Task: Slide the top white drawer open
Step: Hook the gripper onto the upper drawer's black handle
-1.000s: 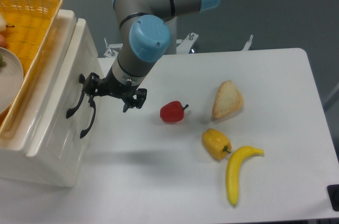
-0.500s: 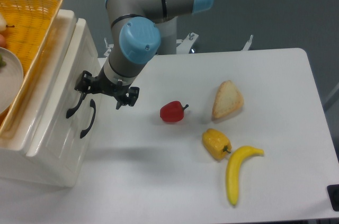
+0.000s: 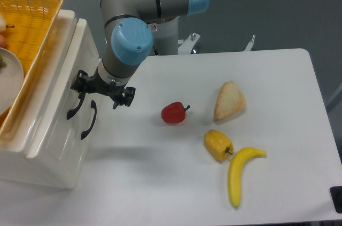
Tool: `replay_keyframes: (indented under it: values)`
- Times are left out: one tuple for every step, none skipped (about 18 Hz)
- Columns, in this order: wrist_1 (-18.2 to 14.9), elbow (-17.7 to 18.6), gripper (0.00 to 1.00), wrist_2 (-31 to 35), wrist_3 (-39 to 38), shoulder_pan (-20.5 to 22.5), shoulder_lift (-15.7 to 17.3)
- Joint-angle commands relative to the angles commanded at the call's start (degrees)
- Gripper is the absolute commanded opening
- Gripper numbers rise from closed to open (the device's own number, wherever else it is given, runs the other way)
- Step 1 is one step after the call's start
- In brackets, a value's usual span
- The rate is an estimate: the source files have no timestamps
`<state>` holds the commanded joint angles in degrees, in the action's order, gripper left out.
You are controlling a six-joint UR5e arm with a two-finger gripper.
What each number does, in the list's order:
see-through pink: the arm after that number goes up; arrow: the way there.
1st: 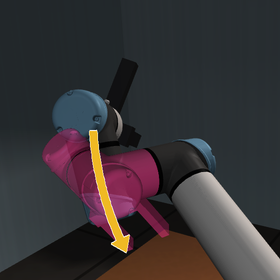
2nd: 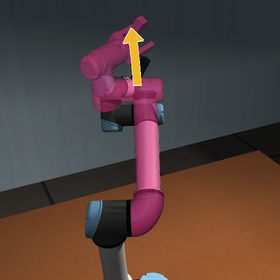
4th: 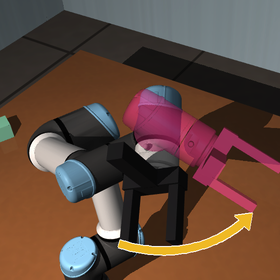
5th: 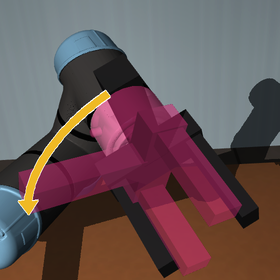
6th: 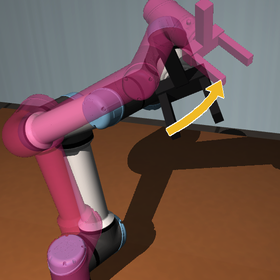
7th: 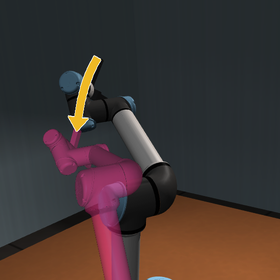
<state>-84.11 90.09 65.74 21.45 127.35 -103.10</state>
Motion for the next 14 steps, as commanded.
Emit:
replay_keyframes:
  values:
    - [0.0, 0.0, 1.0, 0.0, 0.0, 0.0, 0.0]
    - [0.1, 0.0, 1.0, 0.0, 0.0, 0.0, 0.0]
    - [0.1, 0.0, 1.0, 0.0, 0.0, 0.0, 0.0]
    - [0.0, 0.1, 1.0, 0.0, 0.0, 0.0, 0.0]
    - [0.0, 0.1, 1.0, 0.1, 0.0, 0.0, 0.0]
    - [0.0, 0.1, 1.0, 0.4, 0.0, -0.1, -0.1]
    - [0.0, 0.1, 1.0, 0.7, 0.0, -0.1, -0.1]
    - [0.0, 0.1, 1.0, 0.8, 0.0, -0.1, -0.2]
    - [0.0, 0.3, 1.0, 0.8, 0.0, -0.1, -0.2]
    - [0.1, 0.5, 1.0, 0.8, 0.0, -0.1, -0.1]
    - [0.1, 0.8, 1.0, 0.8, 0.0, -0.1, -0.1]
    - [0.1, 1.0, 1.0, 0.7, 0.0, -0.1, -0.1]
    - [0.1, 1.0, 1.0, 0.7, 0.0, -0.1, -0.1]
    - [0.0, 1.0, 1.0, 0.7, 0.0, -0.1, -0.1]
